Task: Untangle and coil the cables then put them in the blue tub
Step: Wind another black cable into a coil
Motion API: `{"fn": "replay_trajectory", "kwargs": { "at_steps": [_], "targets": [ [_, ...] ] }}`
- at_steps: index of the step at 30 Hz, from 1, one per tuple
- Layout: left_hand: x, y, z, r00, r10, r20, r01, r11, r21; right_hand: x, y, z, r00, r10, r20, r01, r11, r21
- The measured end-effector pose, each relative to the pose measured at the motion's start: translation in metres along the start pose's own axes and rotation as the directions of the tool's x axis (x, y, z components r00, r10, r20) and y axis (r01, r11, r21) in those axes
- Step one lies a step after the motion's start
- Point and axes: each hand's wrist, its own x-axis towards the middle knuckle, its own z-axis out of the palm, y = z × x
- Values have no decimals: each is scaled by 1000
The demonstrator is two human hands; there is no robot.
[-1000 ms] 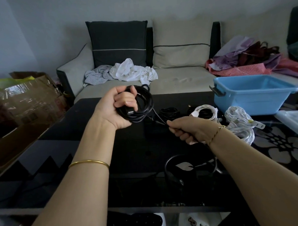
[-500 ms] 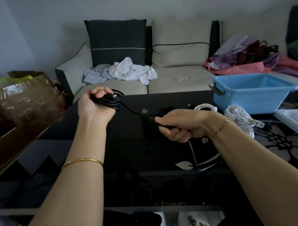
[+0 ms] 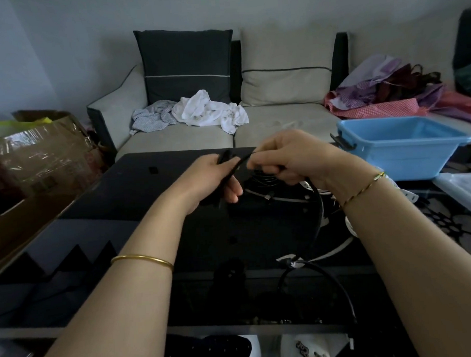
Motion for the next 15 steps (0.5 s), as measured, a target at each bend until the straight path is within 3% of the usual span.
{"fn": "replay_trajectory", "kwargs": {
  "at_steps": [3, 6, 10, 12, 15],
  "targets": [
    [-4, 4, 5, 974, -97, 203, 129, 980, -154, 7, 16, -4, 973, -85, -214, 67, 994, -90],
    [-5, 9, 9, 939, -75, 335, 173, 946, -275, 13, 25, -3, 935, -180, -305, 146, 981, -130],
    [-7, 13, 0, 884, -42, 465, 280, 845, -455, 14, 40, -12, 863, -217, -456, 96, 957, -273],
    [-8, 14, -5, 868, 28, 496, 303, 760, -575, 12, 50, -14, 877, -159, -453, 65, 974, -217],
    [-5, 14, -7, 877, 183, 445, 278, 561, -779, 11, 58, 0, 949, -14, -316, -23, 993, -115]
  ]
}}
